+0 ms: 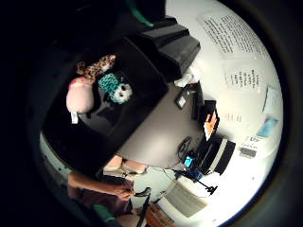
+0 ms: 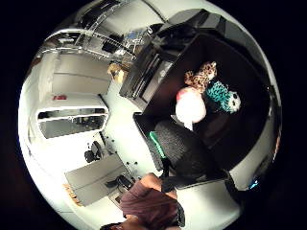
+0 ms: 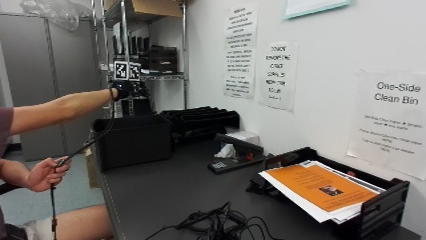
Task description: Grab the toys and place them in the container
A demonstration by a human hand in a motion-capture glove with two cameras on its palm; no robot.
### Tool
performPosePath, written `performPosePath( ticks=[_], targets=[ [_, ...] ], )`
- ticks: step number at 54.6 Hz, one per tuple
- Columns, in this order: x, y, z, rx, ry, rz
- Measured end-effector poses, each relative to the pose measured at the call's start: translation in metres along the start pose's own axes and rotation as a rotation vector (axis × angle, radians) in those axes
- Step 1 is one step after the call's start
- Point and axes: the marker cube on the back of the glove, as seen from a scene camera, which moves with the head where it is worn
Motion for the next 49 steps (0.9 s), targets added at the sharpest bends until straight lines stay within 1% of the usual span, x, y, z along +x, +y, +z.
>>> performPosePath(
  ticks=[5, 10, 15, 22, 38, 45, 49],
  targets=[
    [0.004, 0.005, 0.0, -0.033, 0.025, -0.01],
    [0.009, 0.006, -0.001, -0.027, 0.022, 0.007],
    [0.01, 0.009, 0.001, -0.062, 0.038, -0.051],
    [0.012, 0.006, 0.002, -0.03, 0.013, 0.022],
    [0.015, 0.008, 0.002, -0.039, 0.03, 0.008],
    [0.013, 0.006, 0.002, -0.021, 0.024, 0.036],
    [0.012, 0.006, 0.002, -0.028, 0.032, 0.018]
  ],
)
